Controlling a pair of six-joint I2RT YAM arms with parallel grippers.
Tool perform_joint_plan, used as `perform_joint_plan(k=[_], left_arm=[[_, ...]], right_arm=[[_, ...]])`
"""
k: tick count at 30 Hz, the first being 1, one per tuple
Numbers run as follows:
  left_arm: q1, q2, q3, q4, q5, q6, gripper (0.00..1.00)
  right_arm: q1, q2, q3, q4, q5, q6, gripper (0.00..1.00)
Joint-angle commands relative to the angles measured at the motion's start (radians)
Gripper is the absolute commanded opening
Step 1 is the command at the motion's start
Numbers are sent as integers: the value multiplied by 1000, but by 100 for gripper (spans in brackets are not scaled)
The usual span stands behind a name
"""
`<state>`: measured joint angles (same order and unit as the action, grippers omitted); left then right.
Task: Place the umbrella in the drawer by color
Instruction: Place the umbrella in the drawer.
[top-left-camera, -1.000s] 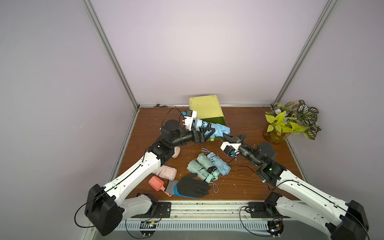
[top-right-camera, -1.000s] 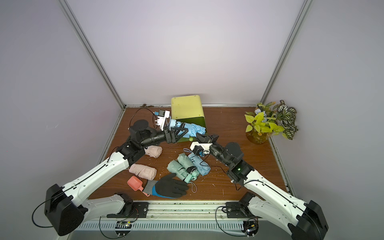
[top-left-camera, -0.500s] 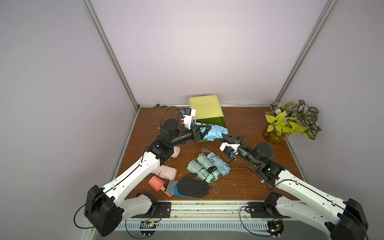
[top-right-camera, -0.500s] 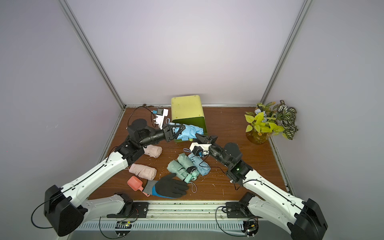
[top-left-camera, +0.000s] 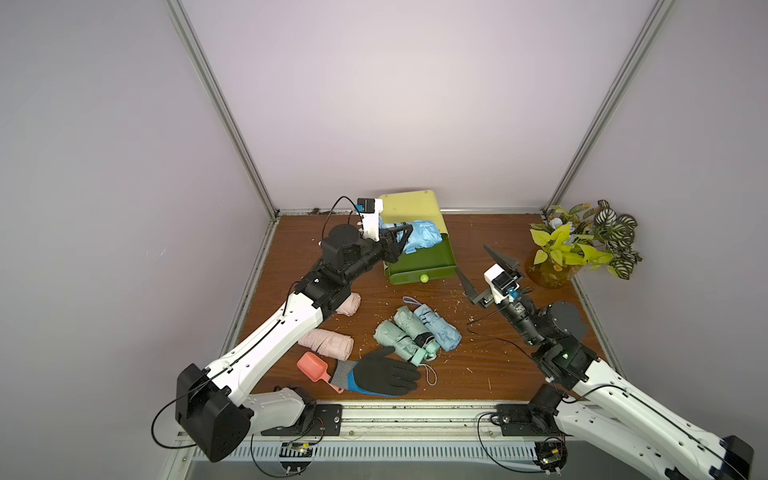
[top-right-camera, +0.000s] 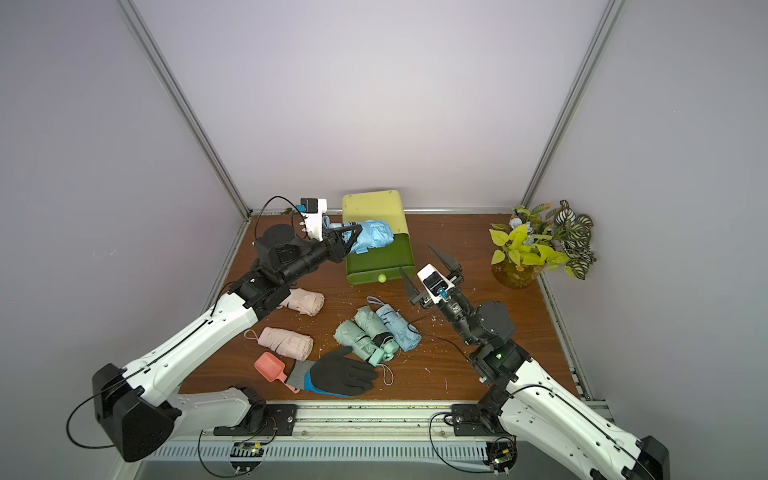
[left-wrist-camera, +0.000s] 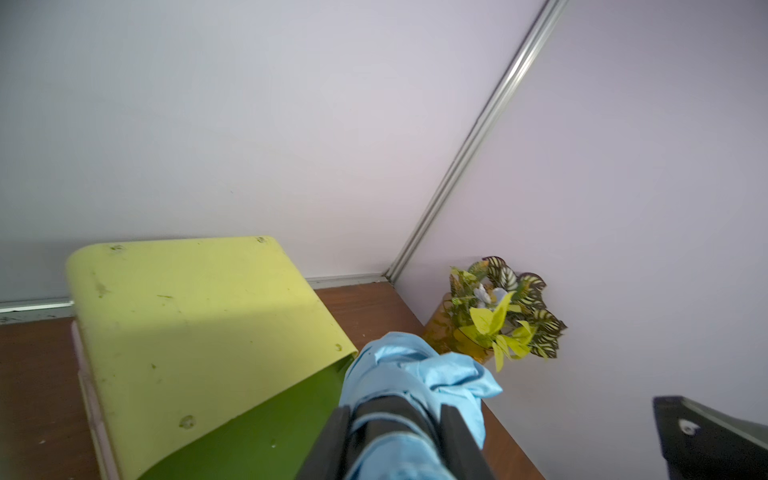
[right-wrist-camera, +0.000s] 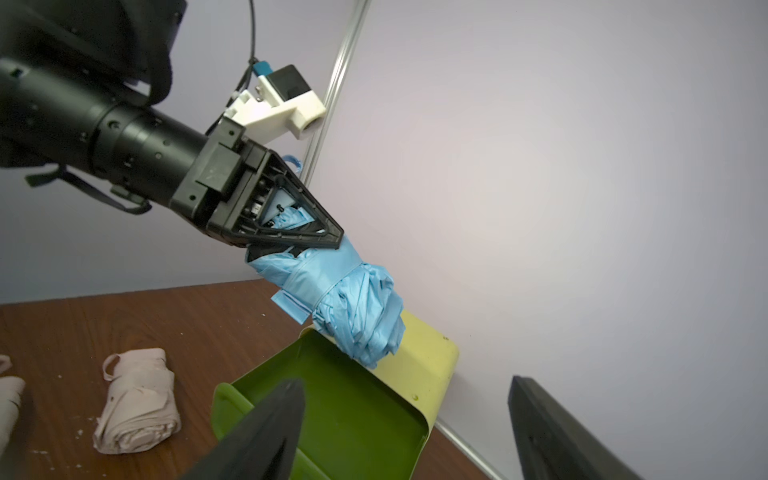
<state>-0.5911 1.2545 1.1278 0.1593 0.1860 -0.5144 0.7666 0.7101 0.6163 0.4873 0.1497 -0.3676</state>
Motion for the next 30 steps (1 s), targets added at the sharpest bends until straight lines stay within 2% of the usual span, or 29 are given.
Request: perform_joint_plan(k=[1, 4, 8, 13, 15, 18, 22, 27, 30], left_arm=[[-8, 31, 23, 35, -40, 27, 0], [-8, 54, -16, 72, -13, 2, 1], [-7, 111, -21, 100, -7, -5, 1], [-8, 201, 1, 151, 66, -54, 1], [-7, 225, 3, 172, 95, -75, 5], [-7, 251, 10, 174, 127, -85, 19], [-8, 273, 12, 163, 129, -101, 60], [-7, 274, 87, 25, 41, -35, 100], [-7, 261, 144, -57, -49, 17, 100]], right_arm=[[4, -20, 69, -125, 185, 206, 85], [5, -20, 108, -204, 225, 272, 85], [4, 9, 129, -236, 175, 357, 85], [4, 59, 135, -247, 121, 384, 86], [5, 67, 134, -250, 125, 386, 87], [4, 75, 131, -253, 129, 389, 87], [4, 81, 135, -263, 132, 391, 87], [5, 87, 153, -296, 132, 397, 88], [4, 96, 168, -330, 136, 404, 89]])
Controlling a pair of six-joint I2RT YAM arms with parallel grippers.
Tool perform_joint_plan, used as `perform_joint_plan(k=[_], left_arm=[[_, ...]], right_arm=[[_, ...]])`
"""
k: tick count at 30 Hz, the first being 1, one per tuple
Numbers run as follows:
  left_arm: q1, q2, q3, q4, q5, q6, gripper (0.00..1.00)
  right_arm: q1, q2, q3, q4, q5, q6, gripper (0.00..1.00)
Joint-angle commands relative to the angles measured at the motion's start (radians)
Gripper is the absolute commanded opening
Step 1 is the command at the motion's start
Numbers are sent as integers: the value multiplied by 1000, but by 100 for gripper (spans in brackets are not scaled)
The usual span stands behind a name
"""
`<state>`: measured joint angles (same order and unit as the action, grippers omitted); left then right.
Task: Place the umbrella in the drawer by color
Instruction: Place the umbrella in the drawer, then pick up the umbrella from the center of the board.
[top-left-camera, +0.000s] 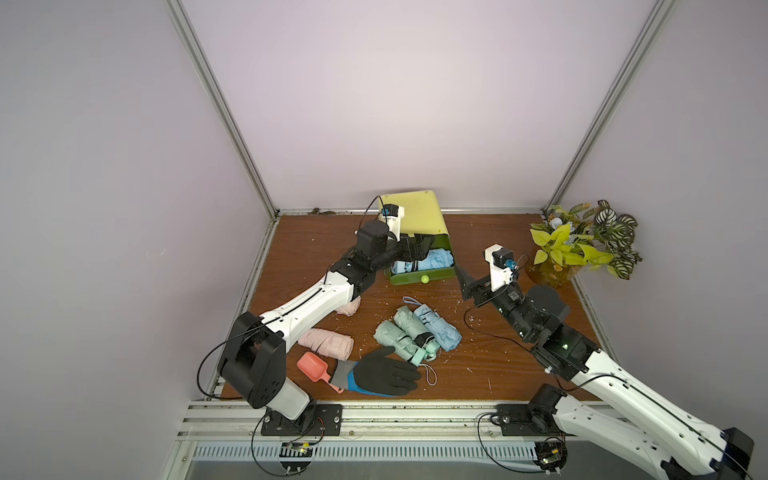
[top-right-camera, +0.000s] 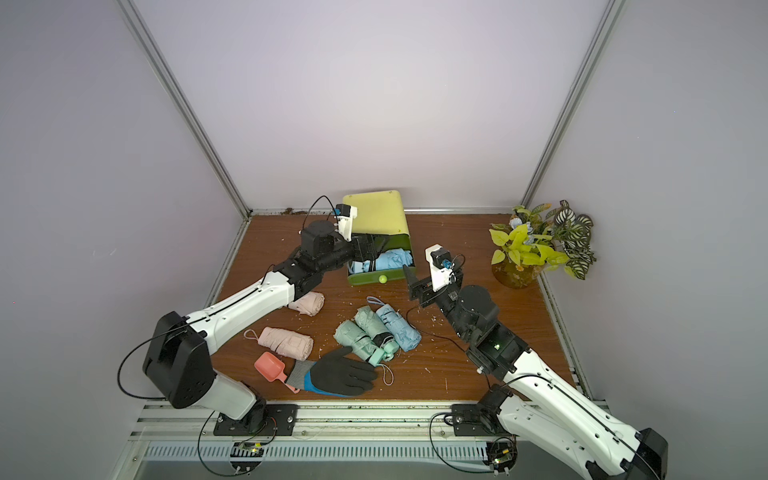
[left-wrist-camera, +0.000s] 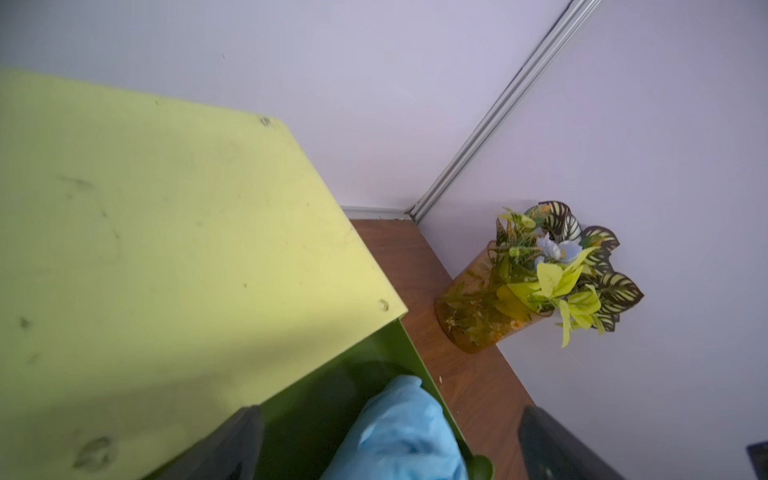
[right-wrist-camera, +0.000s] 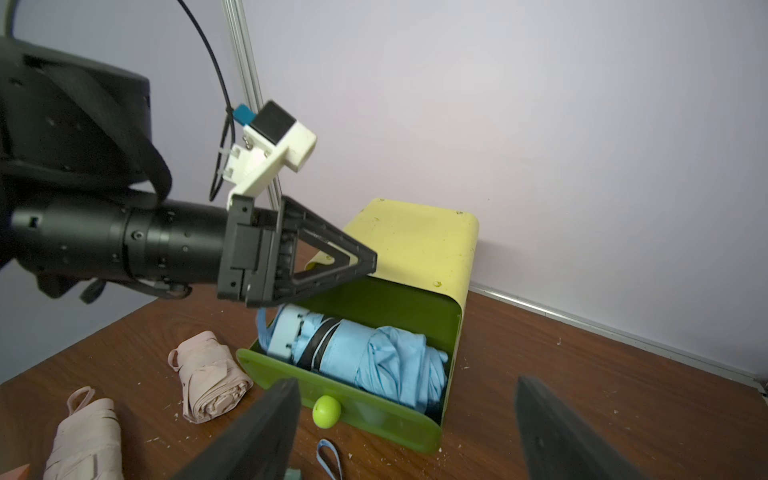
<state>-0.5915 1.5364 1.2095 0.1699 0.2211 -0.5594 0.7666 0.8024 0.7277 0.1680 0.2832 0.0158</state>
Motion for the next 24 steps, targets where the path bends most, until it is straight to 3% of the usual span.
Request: perform_joint_plan(k=[1, 3, 4, 11, 17, 24], left_arm=[[-7, -20, 85, -94, -108, 79, 100], [-7, -12, 127, -143, -144, 106, 100], [-7, -10, 146, -159, -156, 117, 100], [-6, -102, 87, -136, -211, 139, 100], [-7, -290, -101, -110, -233, 152, 100], [-7, -530, -363, -17, -194, 80, 100]], right_arm=[[3, 7, 62, -23, 6, 26, 89], [4, 18, 78, -48, 11, 37, 91], [5, 26, 86, -64, 12, 44, 98], [5, 64, 124, -187, -18, 128, 99], [6, 55, 51, -293, -122, 227, 93], [5, 6, -231, -201, -158, 350, 92]])
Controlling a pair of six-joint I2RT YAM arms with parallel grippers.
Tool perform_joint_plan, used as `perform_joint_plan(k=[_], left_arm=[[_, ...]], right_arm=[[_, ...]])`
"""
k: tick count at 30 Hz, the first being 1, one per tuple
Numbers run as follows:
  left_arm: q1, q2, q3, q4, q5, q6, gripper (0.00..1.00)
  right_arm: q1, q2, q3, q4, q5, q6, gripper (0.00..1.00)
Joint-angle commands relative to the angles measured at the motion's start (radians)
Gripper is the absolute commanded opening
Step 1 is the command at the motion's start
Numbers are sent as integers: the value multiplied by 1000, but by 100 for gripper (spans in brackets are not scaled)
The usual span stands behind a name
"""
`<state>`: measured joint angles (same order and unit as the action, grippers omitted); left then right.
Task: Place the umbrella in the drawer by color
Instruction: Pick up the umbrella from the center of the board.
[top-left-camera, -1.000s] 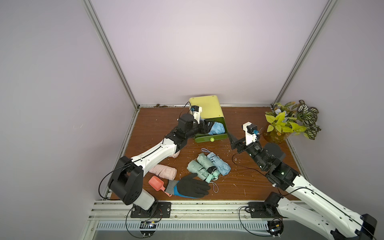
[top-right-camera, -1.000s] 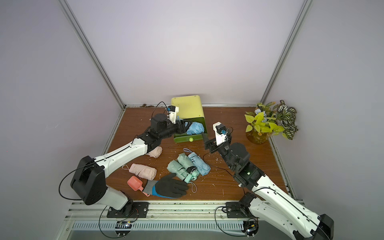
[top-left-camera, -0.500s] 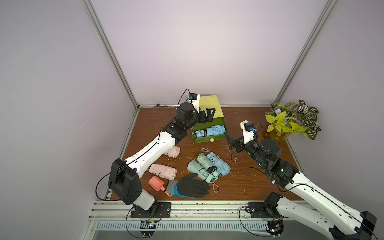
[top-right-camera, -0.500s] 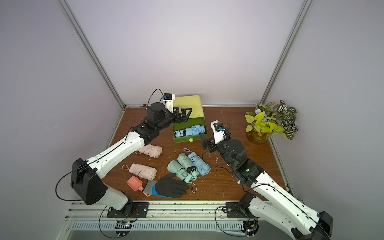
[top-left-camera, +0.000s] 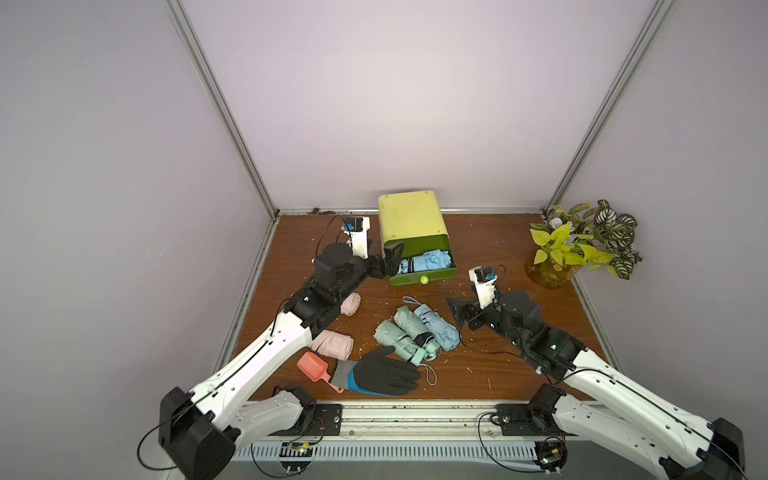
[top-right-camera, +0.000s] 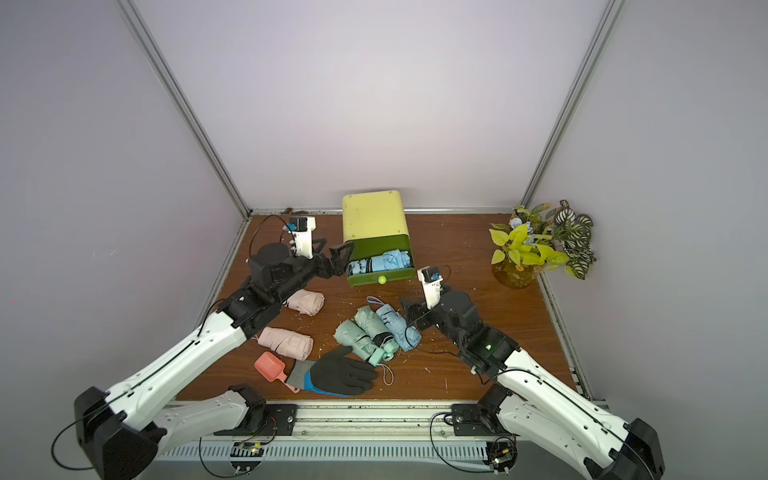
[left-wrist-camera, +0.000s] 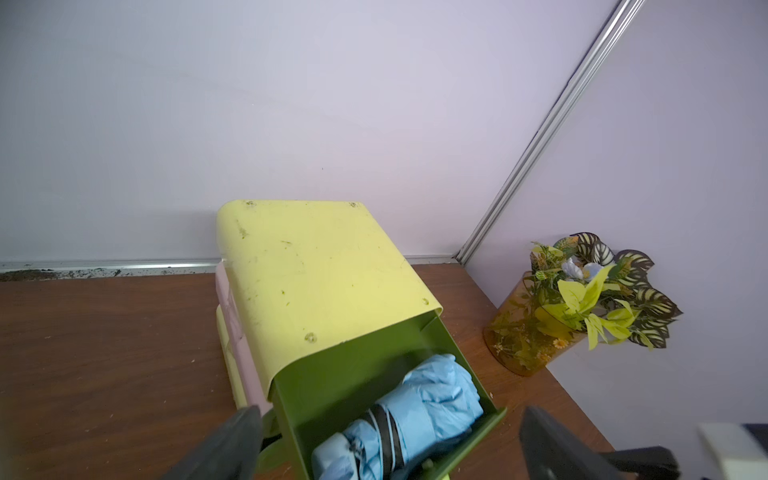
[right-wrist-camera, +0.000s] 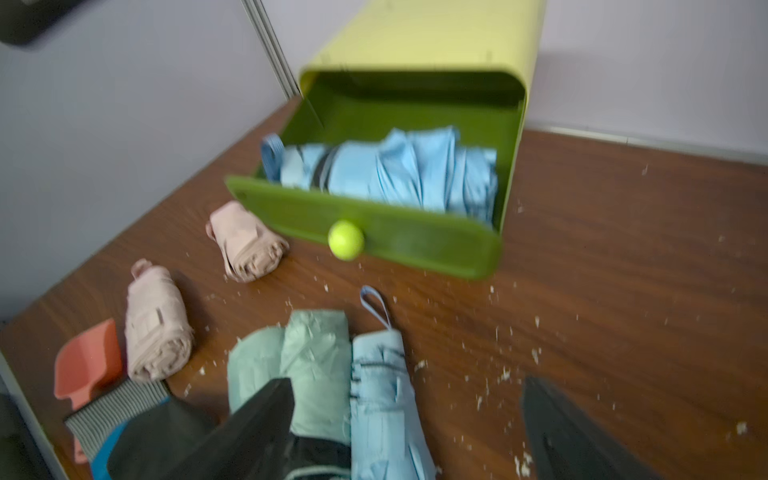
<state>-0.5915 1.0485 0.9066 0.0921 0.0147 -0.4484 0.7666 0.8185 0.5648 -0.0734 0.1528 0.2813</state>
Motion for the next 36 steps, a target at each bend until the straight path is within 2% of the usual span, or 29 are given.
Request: perform_joint_plan(k=[1, 4, 10, 13, 19, 26, 31, 32, 34, 36], left_arm=[[-7, -64, -99, 85, 22, -46, 100], [-7, -116, -184, 122, 30, -74, 100], [-7, -127, -232, 108, 47, -82, 100], [-7, -117, -235, 117, 72, -91, 100], [-7, -110, -250, 146, 78, -98, 100], [-7, -105, -260, 142, 78, -95, 100], [-7, -98, -250, 118, 68, -88, 100], [-7, -96, -250, 118, 68, -88, 100], [-7, -94, -252, 121, 69, -90, 100], [-6, -91, -255, 125, 68, -96, 100]], right_arm=[[5, -9, -111, 82, -46, 96, 92], [5, 6, -213, 204, -81, 104, 92], [5, 69, -313, 389, -86, 80, 89], [5, 114, -314, 437, -114, 81, 89], [5, 201, -320, 505, -152, 110, 95], [5, 302, -340, 532, -182, 168, 91], [5, 314, -347, 504, -246, 180, 77], [6, 304, -350, 497, -252, 176, 71], [5, 278, -355, 489, -261, 164, 47], [5, 243, -350, 463, -263, 145, 10]])
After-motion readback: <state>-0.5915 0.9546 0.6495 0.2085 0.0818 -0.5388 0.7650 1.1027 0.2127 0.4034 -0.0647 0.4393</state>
